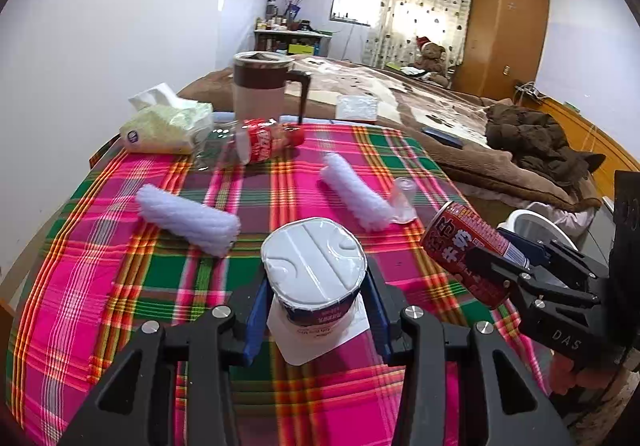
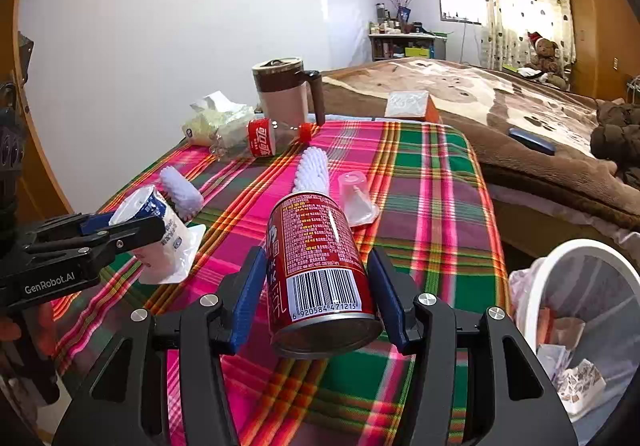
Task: Collect trash
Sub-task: 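Carry the yogurt cup in the left tool and can in the right tool over the bin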
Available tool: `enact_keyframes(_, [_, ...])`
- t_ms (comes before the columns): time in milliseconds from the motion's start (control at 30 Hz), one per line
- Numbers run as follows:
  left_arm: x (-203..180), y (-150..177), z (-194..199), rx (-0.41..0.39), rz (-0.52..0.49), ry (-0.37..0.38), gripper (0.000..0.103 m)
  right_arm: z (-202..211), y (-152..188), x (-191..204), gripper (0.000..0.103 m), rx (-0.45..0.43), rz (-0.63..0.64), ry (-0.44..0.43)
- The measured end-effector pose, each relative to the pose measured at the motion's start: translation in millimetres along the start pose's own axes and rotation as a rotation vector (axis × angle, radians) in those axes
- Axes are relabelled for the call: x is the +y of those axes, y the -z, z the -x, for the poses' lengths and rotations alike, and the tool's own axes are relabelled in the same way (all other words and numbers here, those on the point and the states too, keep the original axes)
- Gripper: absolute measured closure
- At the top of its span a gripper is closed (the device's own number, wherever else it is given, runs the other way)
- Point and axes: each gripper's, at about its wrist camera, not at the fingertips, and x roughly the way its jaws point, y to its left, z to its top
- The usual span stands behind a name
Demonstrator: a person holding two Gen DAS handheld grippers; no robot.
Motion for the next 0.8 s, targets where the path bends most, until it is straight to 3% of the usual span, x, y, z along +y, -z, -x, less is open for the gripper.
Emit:
enact_keyframes(533, [-69, -9, 5, -0.033, -0.117, 0.078, 0.058, 50, 4, -51, 0.049, -0.077, -0.093, 0.115])
enact_keyframes(800, [-114, -15, 0, -0.039, -0.173, 0.158, 0.058, 71, 9, -87, 0.049, -0.109, -0.165, 0.201])
